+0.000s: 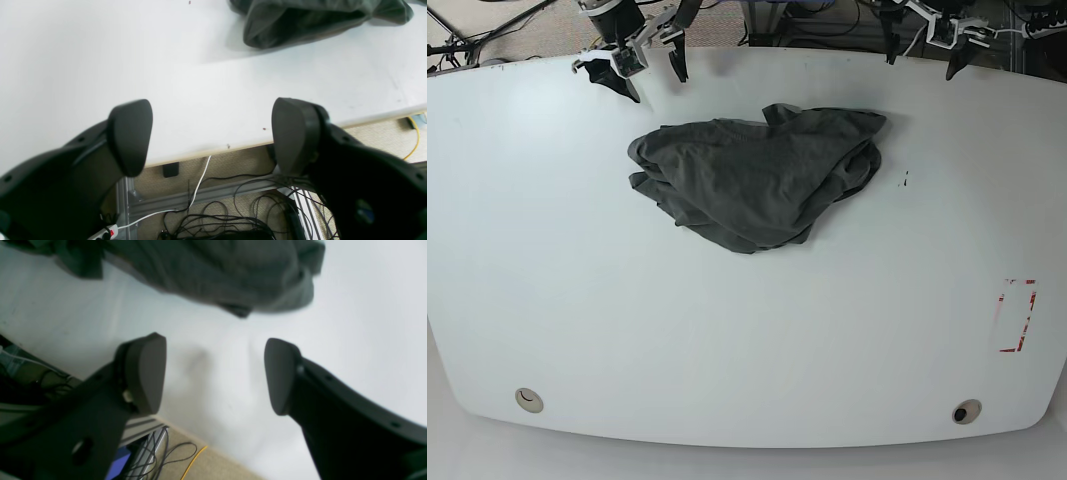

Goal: Fold the T-shirt properly
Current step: 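Move the right gripper down toward the crumpled grey T-shirt, then grasp an edge of the grey T-shirt with the right gripper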

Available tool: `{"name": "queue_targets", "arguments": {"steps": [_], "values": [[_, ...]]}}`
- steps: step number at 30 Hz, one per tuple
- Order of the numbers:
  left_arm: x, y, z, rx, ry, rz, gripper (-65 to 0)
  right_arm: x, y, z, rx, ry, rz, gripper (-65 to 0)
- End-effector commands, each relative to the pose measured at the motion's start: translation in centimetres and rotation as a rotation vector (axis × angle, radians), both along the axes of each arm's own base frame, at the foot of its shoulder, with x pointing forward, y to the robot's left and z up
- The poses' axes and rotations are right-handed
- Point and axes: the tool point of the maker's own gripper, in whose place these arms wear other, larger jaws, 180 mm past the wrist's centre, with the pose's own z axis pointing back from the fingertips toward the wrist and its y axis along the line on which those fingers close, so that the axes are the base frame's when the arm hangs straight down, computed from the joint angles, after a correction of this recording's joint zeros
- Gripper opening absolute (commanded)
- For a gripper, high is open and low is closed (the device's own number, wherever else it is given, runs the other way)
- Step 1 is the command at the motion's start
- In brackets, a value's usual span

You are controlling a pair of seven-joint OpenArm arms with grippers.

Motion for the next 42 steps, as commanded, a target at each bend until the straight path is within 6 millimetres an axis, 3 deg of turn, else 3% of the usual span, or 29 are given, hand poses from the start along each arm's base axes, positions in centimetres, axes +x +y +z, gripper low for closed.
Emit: {"name": "queue_targets", "arguments": {"steps": [1, 7, 17, 27, 36, 38, 42], "values": [[0.0, 0.0, 0.8, -0.004, -0.027, -0.002, -12.5, 0.4, 1.7, 1.0, 0.034, -0.038, 0.086, -21.4], [0.0, 0.0, 0.8, -0.003, -0.027, -0.001, -12.5, 2.1, 4.0, 1.7, 0.033, -0.097, 0.217, -21.4], [-0.1, 0.0, 0.7, -0.001, -0.021, 0.0, -12.5, 3.7, 7.2, -0.1, -0.147, -0.123, 0.42, -21.4], [-0.3, 0.1, 0.7, 0.0, -0.018, 0.001, -12.5, 6.9, 6.4, -2.1, -0.196, -0.124, 0.417, -21.4], [-0.3, 0.1, 0.6, 0.0, -0.017, 0.001, -12.5, 8.1, 5.4, -3.6, -0.223, -0.101, 0.408, -21.9], [-0.2, 0.1, 0.6, 0.0, -0.018, 0.001, -12.5, 8.1, 5.4, -3.7, -0.223, -0.1, 0.408, -26.2], [-0.1, 0.1, 0.7, 0.0, -0.022, 0.001, -12.5, 8.0, 5.4, -3.9, -0.222, -0.093, 0.406, -45.8]]}}
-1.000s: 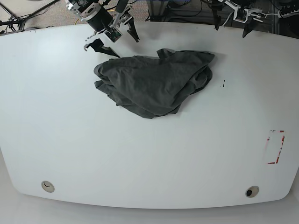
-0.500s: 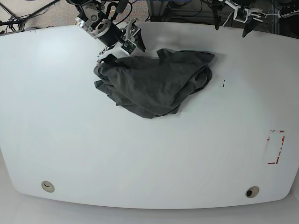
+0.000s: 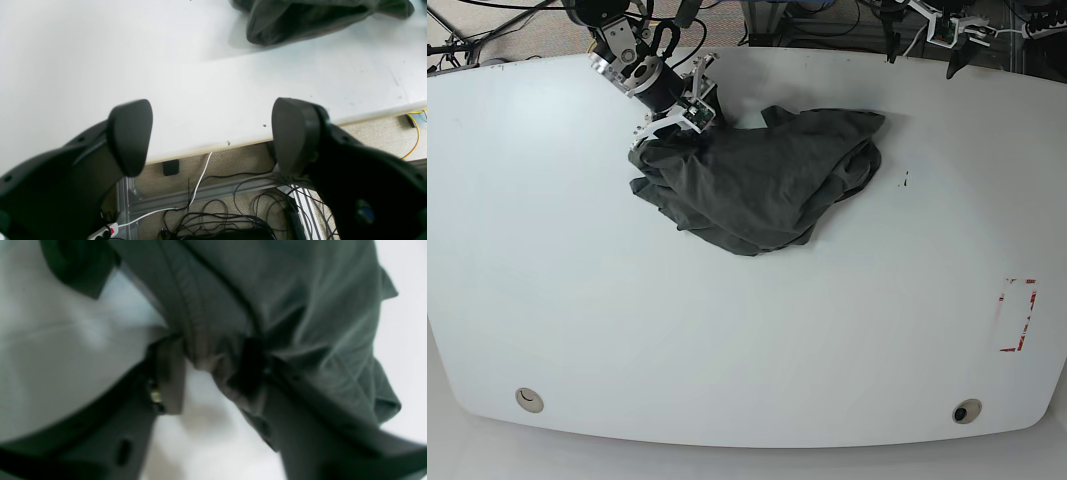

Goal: Fold the T-shirt properly
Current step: 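Grasp an edge of the grey T-shirt with the right gripper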

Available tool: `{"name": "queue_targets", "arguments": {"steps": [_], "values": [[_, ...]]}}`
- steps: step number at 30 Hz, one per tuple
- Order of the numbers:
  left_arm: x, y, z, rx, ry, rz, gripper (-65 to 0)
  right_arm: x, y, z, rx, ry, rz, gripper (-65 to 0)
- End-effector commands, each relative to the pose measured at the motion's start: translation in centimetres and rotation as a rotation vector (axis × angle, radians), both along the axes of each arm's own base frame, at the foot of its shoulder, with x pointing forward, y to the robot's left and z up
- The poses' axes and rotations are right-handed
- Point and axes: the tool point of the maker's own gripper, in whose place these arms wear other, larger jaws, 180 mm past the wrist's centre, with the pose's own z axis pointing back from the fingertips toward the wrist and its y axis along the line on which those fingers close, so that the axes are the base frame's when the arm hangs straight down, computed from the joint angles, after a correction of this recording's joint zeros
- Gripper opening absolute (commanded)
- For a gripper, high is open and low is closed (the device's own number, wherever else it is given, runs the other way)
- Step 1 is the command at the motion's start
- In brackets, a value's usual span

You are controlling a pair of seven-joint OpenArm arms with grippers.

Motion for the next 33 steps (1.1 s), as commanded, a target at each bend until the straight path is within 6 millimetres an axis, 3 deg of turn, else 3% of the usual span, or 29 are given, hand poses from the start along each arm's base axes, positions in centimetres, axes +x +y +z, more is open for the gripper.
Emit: {"name": "queue_targets", "arguments": {"steps": [1, 6, 9, 12, 20, 27, 33], "values": [[0.1, 0.1, 0.7, -0.001, -0.026, 0.001, -12.5, 0.2, -0.1, 0.4, 0.005, -0.016, -0.004, -47.6], [0.2, 0.0, 0.7, -0.002, -0.029, 0.002, -12.5, -0.4, -0.5, -0.7, -0.005, 0.014, -0.016, -49.6], [0.2, 0.0, 0.8, -0.002, -0.03, 0.002, -12.5, -1.1, -0.5, -0.8, -0.004, 0.026, -0.016, -58.0], [0.2, 0.0, 0.7, -0.004, -0.03, 0.001, -12.5, -1.6, 0.1, 0.6, 0.016, 0.004, -0.011, -65.0], [0.2, 0.0, 0.7, -0.004, -0.03, 0.001, -12.5, -4.1, 1.3, 2.8, 0.063, 0.003, 0.001, -65.0], [0.3, 0.0, 0.8, -0.005, -0.032, 0.002, -12.5, -1.4, 0.6, 6.8, 0.091, -0.119, -0.049, -65.0], [1.0, -0.1, 1.0, -0.006, -0.054, -0.002, -12.4, 3.4, 1.5, 10.4, 0.141, -0.252, -0.053, -65.0]]}}
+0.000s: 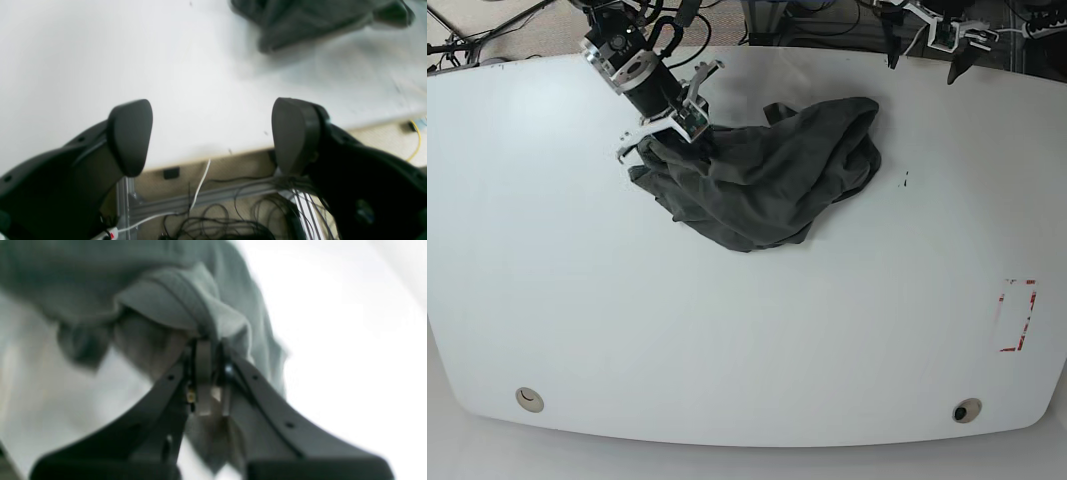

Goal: Fold the T-shirt properly
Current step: 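Grasp an edge of the grey T-shirt with the right gripper, then lift the T-shirt with the right gripper and drag it across the table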

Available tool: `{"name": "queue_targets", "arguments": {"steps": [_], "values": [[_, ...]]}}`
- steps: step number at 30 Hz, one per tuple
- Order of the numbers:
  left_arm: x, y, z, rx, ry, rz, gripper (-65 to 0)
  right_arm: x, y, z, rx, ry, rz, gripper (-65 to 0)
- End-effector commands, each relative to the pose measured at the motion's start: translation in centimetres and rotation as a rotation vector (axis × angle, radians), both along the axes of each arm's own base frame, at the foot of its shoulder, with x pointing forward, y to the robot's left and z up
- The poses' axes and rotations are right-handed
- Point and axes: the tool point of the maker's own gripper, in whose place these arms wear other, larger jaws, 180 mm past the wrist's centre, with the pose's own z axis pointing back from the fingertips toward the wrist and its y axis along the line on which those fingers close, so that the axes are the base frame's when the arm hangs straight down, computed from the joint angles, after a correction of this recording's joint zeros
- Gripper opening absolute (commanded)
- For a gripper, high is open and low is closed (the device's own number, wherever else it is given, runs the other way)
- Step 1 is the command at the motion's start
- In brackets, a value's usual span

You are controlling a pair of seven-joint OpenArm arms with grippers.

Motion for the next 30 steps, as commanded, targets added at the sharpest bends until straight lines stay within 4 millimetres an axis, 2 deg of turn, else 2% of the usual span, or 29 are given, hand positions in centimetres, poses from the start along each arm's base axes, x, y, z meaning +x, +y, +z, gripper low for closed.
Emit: {"name": "queue_targets", "arguments": {"steps": [1, 4, 9, 14, 17, 19, 23, 26, 28, 30], "values": [[0.0, -0.1, 0.8, -0.005, -0.025, -0.006, -12.4, 2.3, 1.0, 2.9, 0.049, -0.097, 0.014, -65.0], [0.1, -0.1, 0.8, -0.005, -0.026, -0.008, -12.4, 4.7, 1.2, 4.3, 0.043, -0.145, 0.0, -65.0], [0.2, -0.3, 0.8, -0.009, -0.029, -0.01, -12.4, 8.7, 0.3, 6.7, -0.017, -0.207, -0.036, -65.0], [0.1, -1.3, 0.6, -0.033, -0.022, -0.027, -12.4, 12.3, 0.1, 10.9, -0.028, -0.336, -0.044, -65.0], [0.0, -1.9, 0.5, -0.047, -0.019, -0.033, -12.4, 14.2, -0.6, 12.7, -0.069, -0.368, -0.072, -65.0], [-0.1, -2.4, 0.3, -0.06, -0.016, -0.043, -12.4, 15.8, -0.9, 14.5, -0.109, -0.399, -0.075, -65.0], [0.5, -3.4, 0.4, -0.083, -0.031, -0.058, -12.4, 17.8, -1.4, 17.5, -0.172, -0.448, -0.081, -65.0], [1.1, -4.6, 0.5, -0.11, -0.045, -0.078, -12.4, 19.2, -1.9, 20.5, -0.198, -0.507, -0.109, -65.0], [1.7, -5.2, 0.7, -0.123, -0.063, -0.09, -12.4, 19.9, -2.3, 22.2, -0.212, -0.537, -0.129, -65.0], [2.7, -6.1, 1.0, -0.141, -0.09, -0.105, -12.2, 20.7, -3.1, 24.8, -0.238, -0.586, -0.157, -65.0]]}}
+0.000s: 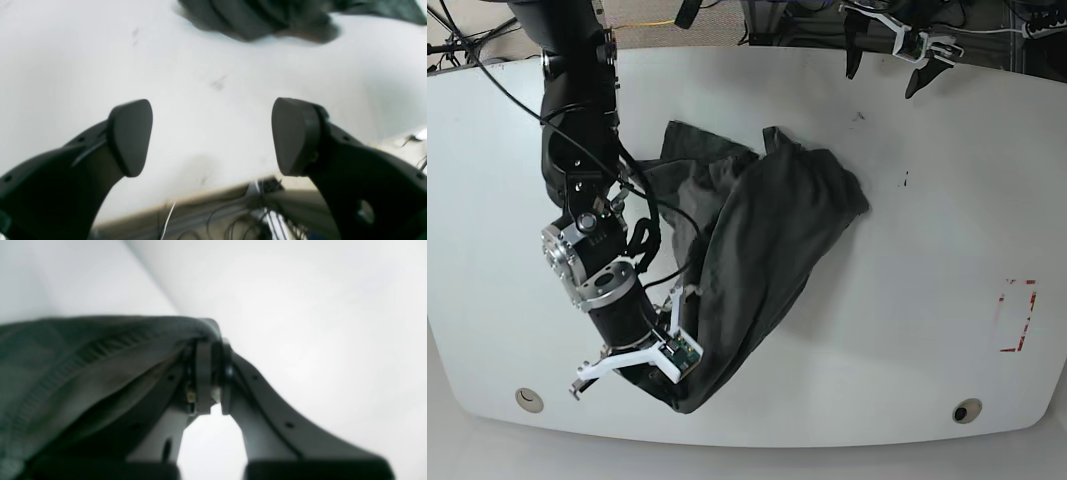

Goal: Fold the T-shirt properly
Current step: 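Lift the T-shirt with the right gripper and drag it across the table, then reach the left gripper to the shirt and grasp another edge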

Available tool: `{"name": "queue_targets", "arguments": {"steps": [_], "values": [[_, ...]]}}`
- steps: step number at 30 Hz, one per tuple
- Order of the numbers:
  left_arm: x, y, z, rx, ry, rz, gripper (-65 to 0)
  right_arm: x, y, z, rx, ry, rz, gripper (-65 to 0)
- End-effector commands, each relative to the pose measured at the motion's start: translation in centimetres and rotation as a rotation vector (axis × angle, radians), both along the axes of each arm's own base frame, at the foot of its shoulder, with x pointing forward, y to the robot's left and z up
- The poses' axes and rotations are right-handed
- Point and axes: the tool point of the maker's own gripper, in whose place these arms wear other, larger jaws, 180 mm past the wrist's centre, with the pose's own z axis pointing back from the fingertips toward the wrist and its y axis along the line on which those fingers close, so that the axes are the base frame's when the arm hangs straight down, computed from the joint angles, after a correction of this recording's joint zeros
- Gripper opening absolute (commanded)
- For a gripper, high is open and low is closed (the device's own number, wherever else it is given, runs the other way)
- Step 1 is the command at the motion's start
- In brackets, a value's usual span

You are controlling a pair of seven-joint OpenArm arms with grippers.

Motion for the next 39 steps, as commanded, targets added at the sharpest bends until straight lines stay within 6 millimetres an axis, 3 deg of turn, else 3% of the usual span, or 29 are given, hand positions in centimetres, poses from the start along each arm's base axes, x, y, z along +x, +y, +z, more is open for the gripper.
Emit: {"name": "queue_targets", "arguments": {"steps": [1, 5, 10, 14, 18, 22, 32, 35, 39], "values": [[1.0, -1.1, 1.1, -0.032, -0.055, -0.017, -12.2, 1.2, -1.1, 5.7, -0.016, -0.134, -0.034, -65.0], [2.3, -2.8, 0.7, -0.055, -0.044, -0.049, -12.2, 1.9, -1.8, 10.1, -0.028, -0.221, -0.066, -65.0], [5.3, -4.7, 0.2, -0.072, -0.067, -0.09, -12.2, 2.3, -2.4, 15.9, -0.034, -0.333, -0.105, -65.0], [7.1, -6.4, -0.4, -0.091, -0.086, -0.131, -12.2, 2.1, -2.6, 19.4, -0.06, -0.392, -0.124, -65.0], [8.6, -7.8, -1.1, -0.104, -0.095, -0.164, -12.1, 1.8, -2.6, 21.5, -0.073, -0.428, -0.132, -65.0], [10.9, -9.8, -1.6, -0.123, -0.113, -0.194, -12.1, 1.6, -2.7, 22.8, -0.076, -0.451, -0.143, -65.0], [16.2, -14.0, -3.1, -0.193, -0.087, -0.161, -12.1, 1.7, -2.9, 22.5, -0.081, -0.446, -0.148, -65.0], [18.6, -15.2, -2.9, -0.187, -0.061, -0.162, -12.1, 1.8, -3.1, 22.5, -0.083, -0.441, -0.153, -65.0], [19.9, -17.2, -2.4, -0.191, -0.059, -0.197, -12.1, 1.8, -3.1, 22.5, -0.082, -0.441, -0.154, -65.0]]}}
